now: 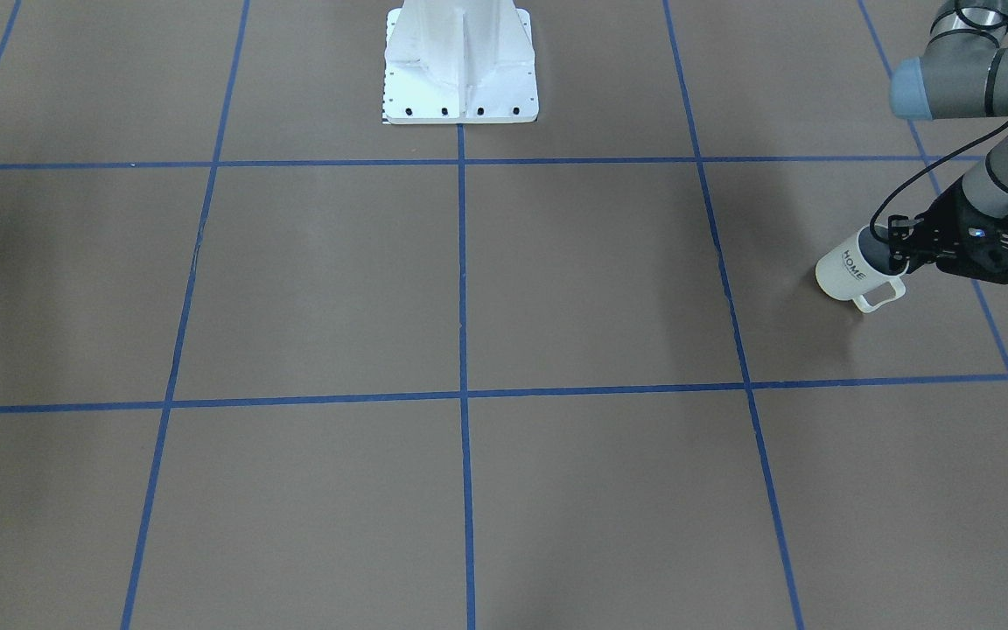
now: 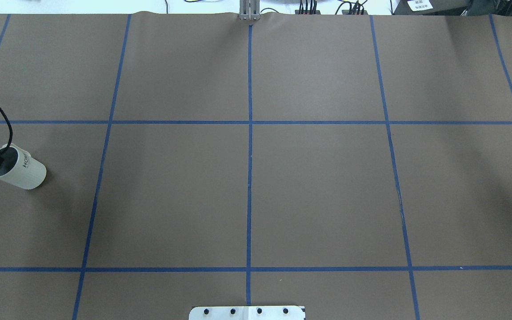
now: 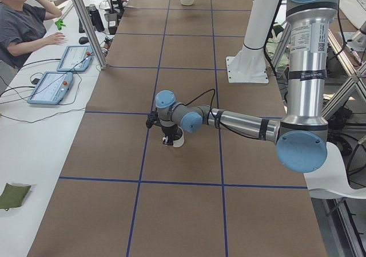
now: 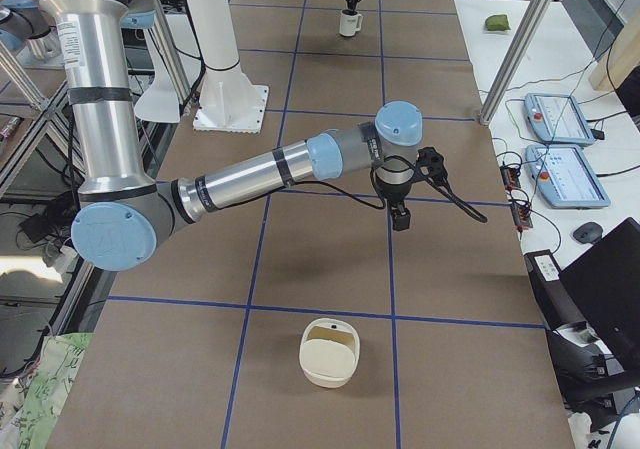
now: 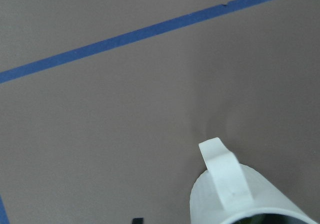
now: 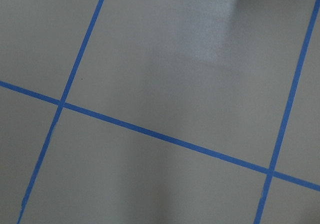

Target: Left arm hands cup to right arm to dump lemon

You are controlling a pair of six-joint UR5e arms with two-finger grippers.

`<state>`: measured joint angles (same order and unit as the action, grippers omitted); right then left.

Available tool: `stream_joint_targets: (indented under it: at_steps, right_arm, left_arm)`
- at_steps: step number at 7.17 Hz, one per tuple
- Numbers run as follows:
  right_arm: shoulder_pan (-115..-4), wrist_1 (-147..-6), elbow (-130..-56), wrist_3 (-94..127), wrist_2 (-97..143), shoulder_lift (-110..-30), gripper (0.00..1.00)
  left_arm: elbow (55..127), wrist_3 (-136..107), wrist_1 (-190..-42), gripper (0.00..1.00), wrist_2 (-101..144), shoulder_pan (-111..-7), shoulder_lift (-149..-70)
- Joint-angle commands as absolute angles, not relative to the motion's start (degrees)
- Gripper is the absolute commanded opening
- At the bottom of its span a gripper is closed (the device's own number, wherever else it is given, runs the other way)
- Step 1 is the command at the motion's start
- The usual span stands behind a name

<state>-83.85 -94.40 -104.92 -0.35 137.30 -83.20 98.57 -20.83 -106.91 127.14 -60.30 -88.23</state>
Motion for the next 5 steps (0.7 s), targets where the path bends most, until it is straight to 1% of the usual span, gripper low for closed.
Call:
stream_joint_targets:
  at_steps: [1, 3, 4, 5]
  right_arm:
    - [-83.6, -94.5, -104.8, -0.3, 137.4, -81.9, 1.00]
    - [-82.8, -94.3, -104.9, -0.5, 137.3, -81.8, 0.99]
    - [-82.4, -92.1, -104.7, -0.4, 137.3, -81.7, 0.99]
    - [-81.0, -90.0, -104.6, -0.3, 137.2, -81.7, 0.99]
  left_arm:
    - [99.2, -20.8, -106.4, 0.00, 128.9, -60.4, -88.2]
    - [99.7, -20.7, -102.2, 0.00, 135.7, -62.9, -89.2]
    - [100.5, -20.6, -95.1, 0.00, 136.1, -65.1, -93.9]
    - [101.1, -20.6, -85.4, 0.00, 136.6, -67.0, -100.3]
